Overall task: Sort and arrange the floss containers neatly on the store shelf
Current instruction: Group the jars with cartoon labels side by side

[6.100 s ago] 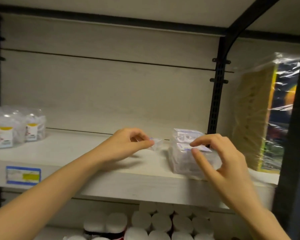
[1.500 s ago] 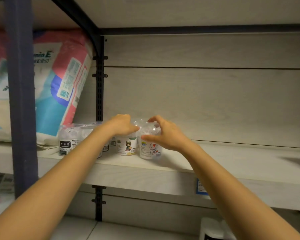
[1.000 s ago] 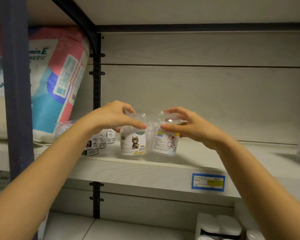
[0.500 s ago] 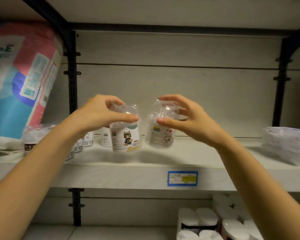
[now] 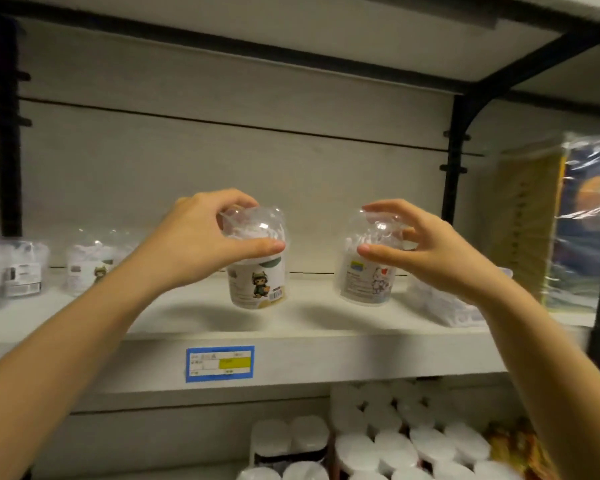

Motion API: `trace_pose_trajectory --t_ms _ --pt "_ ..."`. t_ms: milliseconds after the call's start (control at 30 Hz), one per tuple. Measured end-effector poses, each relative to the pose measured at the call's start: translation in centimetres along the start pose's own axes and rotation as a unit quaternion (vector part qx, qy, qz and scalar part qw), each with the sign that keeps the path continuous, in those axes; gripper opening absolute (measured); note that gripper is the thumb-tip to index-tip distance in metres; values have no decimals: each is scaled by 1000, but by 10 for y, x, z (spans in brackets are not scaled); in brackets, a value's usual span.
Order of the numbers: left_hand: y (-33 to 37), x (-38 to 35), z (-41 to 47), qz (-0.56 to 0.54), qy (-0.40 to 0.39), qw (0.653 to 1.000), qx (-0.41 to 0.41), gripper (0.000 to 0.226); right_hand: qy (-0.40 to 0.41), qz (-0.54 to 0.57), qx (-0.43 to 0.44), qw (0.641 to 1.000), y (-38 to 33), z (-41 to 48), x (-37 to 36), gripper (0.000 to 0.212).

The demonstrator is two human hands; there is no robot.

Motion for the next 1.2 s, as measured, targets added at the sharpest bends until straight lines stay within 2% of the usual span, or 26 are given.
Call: trace_pose_trajectory --t_ms 100,367,500,633,767,967,1200 --pt "15 -32 7 10 -15 1000 3 64 -38 -6 -11 999 28 -1 -3 61" --pt "21 -100 27 11 -47 997 56 60 -67 -6 12 998 71 3 -13 57" --pt "15 -117 27 44 -74 994 69 67 -73 -66 34 995 72 2 -13 60" --pt "19 -115 21 47 -98 993 48 61 -62 -125 55 989 70 -9 -8 68" --pt "23 -116 18 94 -104 990 -4 55 -20 -159 92 983 61 -12 -1 60" --pt "5 -128 51 167 -104 980 1 61 -46 -185 48 981 82 24 -20 54" --pt "-15 -156 92 166 -127 977 37 61 -85 -233 -15 969 117 74 -43 57"
Point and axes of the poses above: each hand's wrist, its own z-axis towards the middle knuckle, its own x-axis out of the back of the hand, y = z × x, the point moved 9 cm from there along z, towards the middle knuckle, and after that the axes turned 2 degrees about x, right-handed, at the moved point
